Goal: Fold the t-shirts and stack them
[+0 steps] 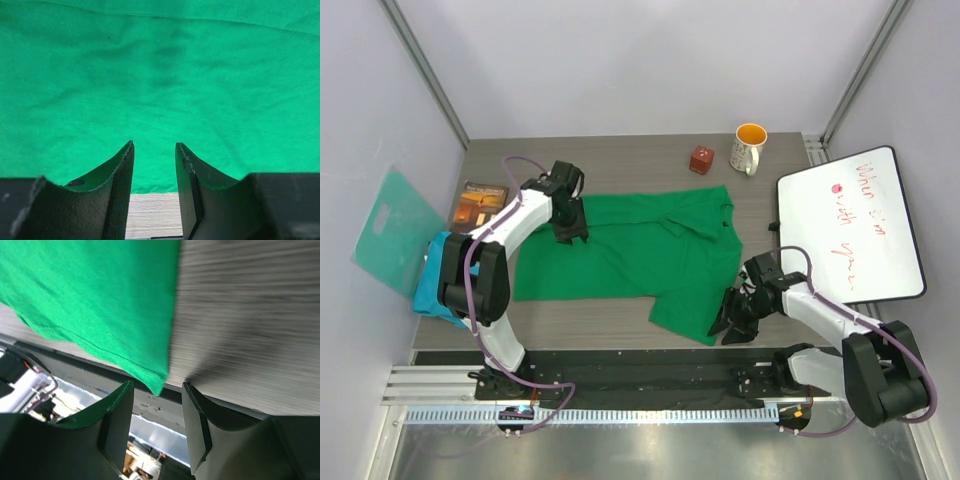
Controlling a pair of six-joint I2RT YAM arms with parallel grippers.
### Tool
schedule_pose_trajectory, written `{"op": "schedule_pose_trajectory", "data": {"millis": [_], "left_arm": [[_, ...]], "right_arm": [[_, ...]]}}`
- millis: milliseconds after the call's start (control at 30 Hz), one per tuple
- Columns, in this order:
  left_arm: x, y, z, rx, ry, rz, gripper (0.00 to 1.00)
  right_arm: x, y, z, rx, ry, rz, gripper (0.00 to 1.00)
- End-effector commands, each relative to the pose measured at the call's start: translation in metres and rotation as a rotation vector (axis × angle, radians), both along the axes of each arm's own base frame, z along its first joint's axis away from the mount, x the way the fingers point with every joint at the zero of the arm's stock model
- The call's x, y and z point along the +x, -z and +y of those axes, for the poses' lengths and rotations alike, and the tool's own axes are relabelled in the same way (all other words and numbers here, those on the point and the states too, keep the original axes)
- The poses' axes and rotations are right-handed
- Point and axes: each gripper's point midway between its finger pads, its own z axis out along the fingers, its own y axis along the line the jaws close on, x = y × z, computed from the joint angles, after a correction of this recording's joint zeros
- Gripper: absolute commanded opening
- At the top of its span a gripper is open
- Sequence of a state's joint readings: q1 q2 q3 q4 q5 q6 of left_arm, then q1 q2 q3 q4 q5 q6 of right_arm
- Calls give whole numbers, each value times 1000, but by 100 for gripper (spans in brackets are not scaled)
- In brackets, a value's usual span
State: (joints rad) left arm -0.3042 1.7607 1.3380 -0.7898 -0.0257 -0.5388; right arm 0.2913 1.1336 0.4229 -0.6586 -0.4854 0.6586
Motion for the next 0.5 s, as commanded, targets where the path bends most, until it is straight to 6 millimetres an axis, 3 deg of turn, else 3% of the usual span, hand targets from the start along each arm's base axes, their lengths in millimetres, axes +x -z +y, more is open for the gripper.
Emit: {"op": "schedule_pose_trajectory", "data": {"millis": [0, 300, 433, 467], "left_arm": [[-1, -11, 0, -6, -5, -41, 39], [-6, -11, 8, 28, 8, -49, 39], [-5, -11, 7, 27, 8, -52, 39], [-4, -11, 8, 28, 6, -52, 39]], "right_arm": [[13, 2, 6, -14, -31, -46, 50], [13, 9, 20, -51, -104, -9, 47], [13, 9, 23, -53, -122, -12, 29], [14, 9, 23, -54, -122, -14, 21]]}}
